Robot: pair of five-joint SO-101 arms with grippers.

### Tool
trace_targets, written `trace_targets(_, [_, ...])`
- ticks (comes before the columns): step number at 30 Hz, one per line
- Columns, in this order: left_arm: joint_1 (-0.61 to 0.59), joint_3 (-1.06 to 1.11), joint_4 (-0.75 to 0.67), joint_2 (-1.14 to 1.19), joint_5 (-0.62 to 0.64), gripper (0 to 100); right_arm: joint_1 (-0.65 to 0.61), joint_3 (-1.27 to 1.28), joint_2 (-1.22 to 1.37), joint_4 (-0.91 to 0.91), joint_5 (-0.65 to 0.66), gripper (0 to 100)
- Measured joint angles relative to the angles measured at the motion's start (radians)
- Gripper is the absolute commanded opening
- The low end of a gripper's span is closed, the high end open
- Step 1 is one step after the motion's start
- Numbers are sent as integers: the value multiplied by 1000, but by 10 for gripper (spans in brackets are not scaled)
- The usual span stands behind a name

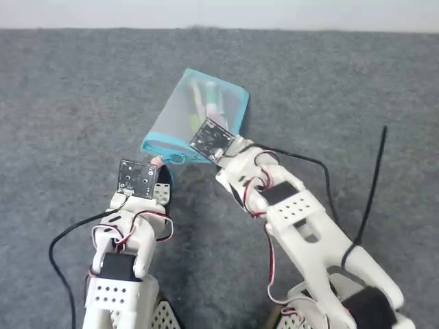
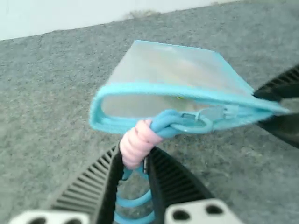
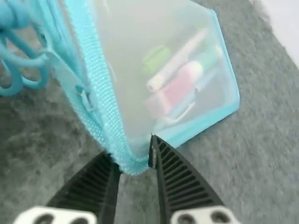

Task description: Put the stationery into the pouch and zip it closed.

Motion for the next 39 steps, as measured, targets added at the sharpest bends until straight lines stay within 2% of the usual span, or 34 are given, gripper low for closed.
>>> trace_targets(4, [0, 0, 0, 0, 0, 10, 38, 21, -43, 32, 0, 6])
trace_targets(13, [-17, -2, 0, 0, 0, 10, 212, 64, -54, 78, -5, 6])
trace_targets(21, [-21, -2, 0, 0, 0, 10, 282, 64, -54, 78, -3, 7])
trace_targets(24, [-21, -2, 0, 0, 0, 10, 255, 64, -54, 78, -5, 8])
trace_targets(28, [-21, -2, 0, 0, 0, 10, 112, 69, -54, 78, -3, 16])
trace_targets(30, [-21, -2, 0, 0, 0, 10, 61, 98, -63, 78, -3, 54])
trace_targets(35, [-21, -2, 0, 0, 0, 10, -37, 233, -236, 78, -3, 143])
trace_targets(39, [-21, -2, 0, 0, 0, 10, -117, 310, -408, 78, -3, 169])
